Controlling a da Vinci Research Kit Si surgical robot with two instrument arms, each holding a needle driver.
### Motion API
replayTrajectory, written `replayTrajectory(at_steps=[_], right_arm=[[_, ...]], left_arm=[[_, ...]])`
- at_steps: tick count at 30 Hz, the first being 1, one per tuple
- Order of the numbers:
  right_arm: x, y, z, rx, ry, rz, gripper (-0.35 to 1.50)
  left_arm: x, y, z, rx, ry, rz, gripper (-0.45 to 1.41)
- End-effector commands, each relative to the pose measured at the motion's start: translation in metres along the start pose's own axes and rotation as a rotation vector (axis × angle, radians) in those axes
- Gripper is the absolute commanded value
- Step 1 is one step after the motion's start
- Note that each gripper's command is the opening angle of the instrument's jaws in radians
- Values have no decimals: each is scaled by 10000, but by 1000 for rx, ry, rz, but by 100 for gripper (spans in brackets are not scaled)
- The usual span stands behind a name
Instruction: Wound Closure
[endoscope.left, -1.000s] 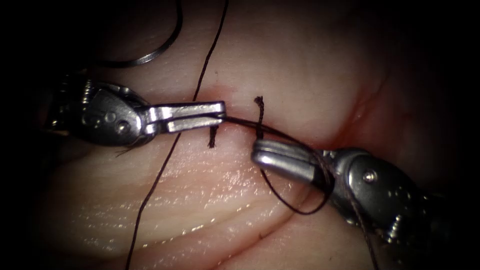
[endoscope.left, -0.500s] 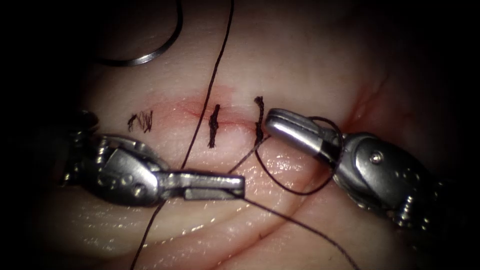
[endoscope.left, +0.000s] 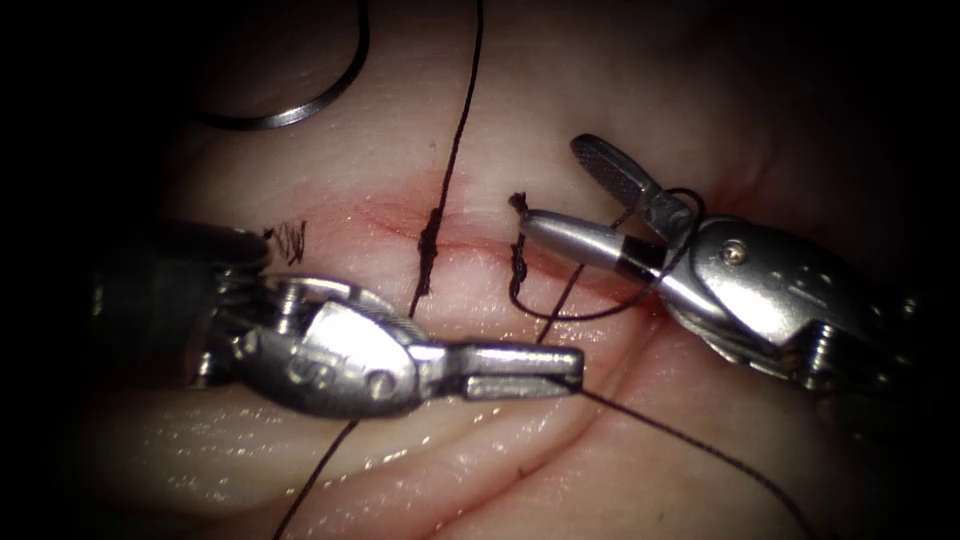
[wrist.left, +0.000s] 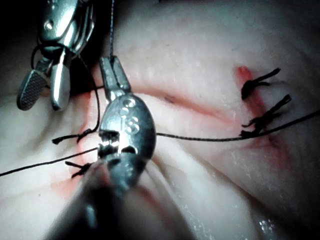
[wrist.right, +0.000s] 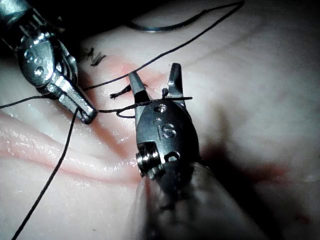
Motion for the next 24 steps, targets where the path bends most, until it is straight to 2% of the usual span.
replayTrajectory(at_steps=[1,11,19,24], right_arm=[[-6,1,15,9,-14,21,59],[-31,9,38,47,-62,104,59],[-36,23,38,36,-68,128,51],[-38,26,40,45,-103,174,49]], left_arm=[[-3,-2,4,0,-5,7,-45],[3,0,2,-10,-64,21,-45],[3,0,5,-9,-69,20,-45],[3,2,8,-6,-72,22,-45]])
